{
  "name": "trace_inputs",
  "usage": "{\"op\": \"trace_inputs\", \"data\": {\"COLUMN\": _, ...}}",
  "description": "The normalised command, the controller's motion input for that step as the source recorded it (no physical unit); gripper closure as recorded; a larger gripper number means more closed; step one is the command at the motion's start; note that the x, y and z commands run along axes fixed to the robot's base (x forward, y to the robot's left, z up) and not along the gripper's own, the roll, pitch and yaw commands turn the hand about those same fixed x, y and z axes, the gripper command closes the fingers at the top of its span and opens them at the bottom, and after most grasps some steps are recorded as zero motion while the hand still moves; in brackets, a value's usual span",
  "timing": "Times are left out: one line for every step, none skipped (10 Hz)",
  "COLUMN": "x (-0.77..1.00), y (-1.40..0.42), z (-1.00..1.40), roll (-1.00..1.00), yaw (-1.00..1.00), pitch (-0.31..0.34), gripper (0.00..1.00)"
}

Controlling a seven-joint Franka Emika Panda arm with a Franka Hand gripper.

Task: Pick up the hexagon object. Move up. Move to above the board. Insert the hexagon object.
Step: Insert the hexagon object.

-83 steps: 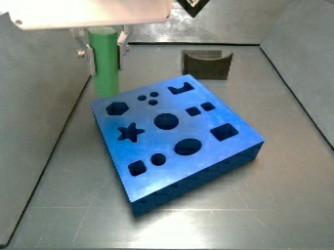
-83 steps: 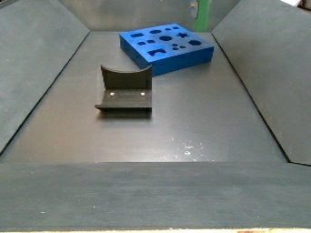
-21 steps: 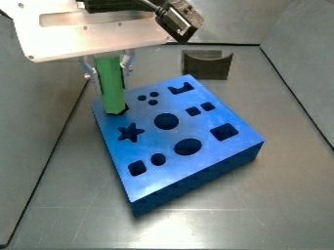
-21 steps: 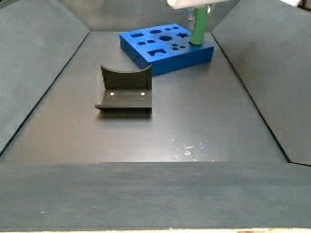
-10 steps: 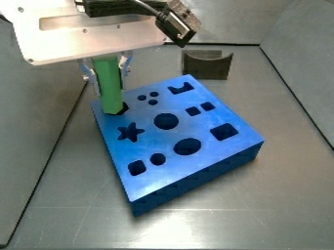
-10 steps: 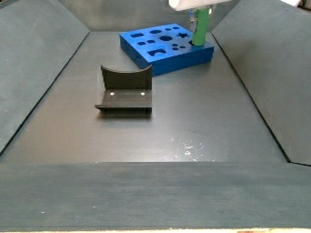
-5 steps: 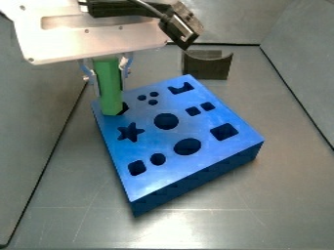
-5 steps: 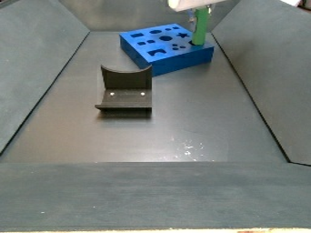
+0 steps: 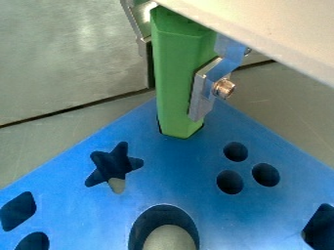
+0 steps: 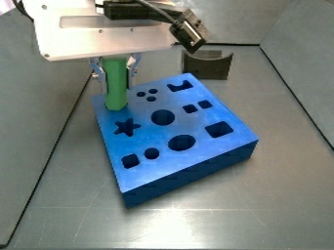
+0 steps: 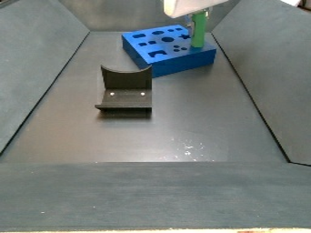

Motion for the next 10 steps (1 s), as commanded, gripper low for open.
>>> {"op": "trace_inputs", "data": {"x": 0.00, "y": 0.00, "z": -0.17, "roll": 0.00, "yaw": -0.95, "pitch": -0.297, "gripper": 1.00}}
{"op": "trace_inputs", "data": {"x": 0.04, "y": 0.00, "z": 0.00, "roll": 0.00, "yaw": -0.08, "pitch": 0.000, "gripper": 1.00}}
{"op": "trace_inputs", "data": {"x": 0.00, "y": 0.00, "z": -0.04, "roll": 0.00, "yaw": 0.00, "pitch": 0.000, "gripper": 1.00}}
{"op": "trace_inputs", "data": {"x": 0.00, "y": 0.00, "z": -0.29, "roll": -0.07, "yaw": 0.59, "pitch": -0.106, "gripper": 1.00}}
{"op": "trace_inputs", "data": {"x": 0.00, "y": 0.00, "z": -0.32, "roll": -0.11, "yaw": 1.00, "pitch": -0.151, "gripper": 1.00}}
{"op": "trace_inputs", "data": {"x": 0.00, "y": 0.00, "z": -0.29, "roll": -0.14, "yaw": 1.00, "pitch": -0.211, "gripper": 1.00}}
{"op": "trace_inputs", "data": {"x": 0.00, "y": 0.00, "z": -0.07, "roll": -0.12, "yaw": 0.51, "pitch": 0.000, "gripper": 1.00}}
{"op": "trace_inputs", "data": {"x": 0.00, "y": 0.00, "z": -0.06, "roll": 0.00, "yaw": 0.00, "pitch": 0.000, "gripper": 1.00}}
{"op": "trace_inputs", "data": {"x": 0.00, "y": -0.06, "z": -0.36, "roll": 0.00, "yaw": -0.64, "pitch": -0.229, "gripper": 1.00}}
{"op": "trace_inputs", "data": {"x": 0.00, "y": 0.00, "z": -0.38, "roll": 0.00, "yaw": -1.00, "pitch": -0.251, "gripper": 1.00}}
